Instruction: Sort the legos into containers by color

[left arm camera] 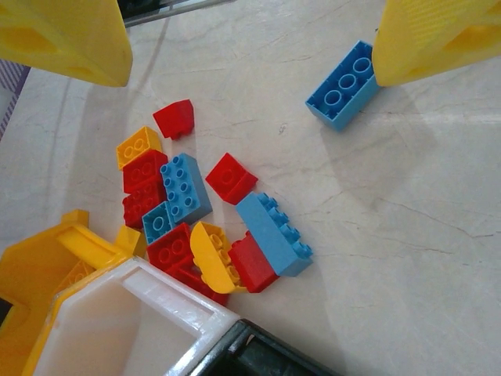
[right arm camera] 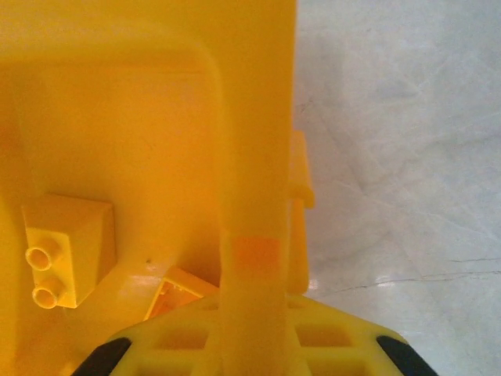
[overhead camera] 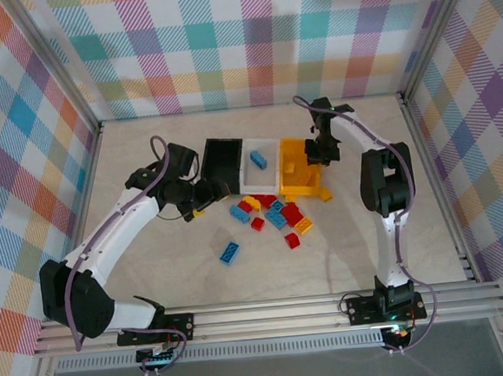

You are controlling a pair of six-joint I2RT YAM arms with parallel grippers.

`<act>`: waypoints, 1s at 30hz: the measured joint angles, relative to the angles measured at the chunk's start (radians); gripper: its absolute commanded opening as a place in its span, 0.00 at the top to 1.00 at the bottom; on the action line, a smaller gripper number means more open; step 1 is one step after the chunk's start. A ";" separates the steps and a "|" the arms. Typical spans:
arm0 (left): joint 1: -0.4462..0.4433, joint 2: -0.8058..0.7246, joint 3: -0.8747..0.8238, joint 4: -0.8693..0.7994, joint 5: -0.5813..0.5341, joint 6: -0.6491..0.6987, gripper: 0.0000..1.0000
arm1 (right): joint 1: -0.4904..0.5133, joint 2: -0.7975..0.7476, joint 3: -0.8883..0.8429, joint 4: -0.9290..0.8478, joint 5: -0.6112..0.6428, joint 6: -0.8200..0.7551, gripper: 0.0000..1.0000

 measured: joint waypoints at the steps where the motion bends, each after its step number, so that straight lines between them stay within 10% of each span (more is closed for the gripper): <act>1: 0.004 -0.006 -0.006 -0.003 0.000 0.001 0.19 | 0.002 0.002 0.005 -0.003 -0.002 0.005 0.83; 9: 0.036 -0.022 -0.021 -0.027 0.000 0.011 0.19 | 0.022 0.136 0.225 -0.050 -0.027 0.038 0.78; 21: 0.066 -0.025 -0.021 -0.068 0.000 0.034 0.19 | 0.034 0.240 0.440 -0.061 -0.077 0.050 0.44; 30: -0.026 -0.021 -0.095 -0.072 -0.051 0.146 0.18 | 0.034 -0.108 0.132 -0.047 -0.078 0.052 0.30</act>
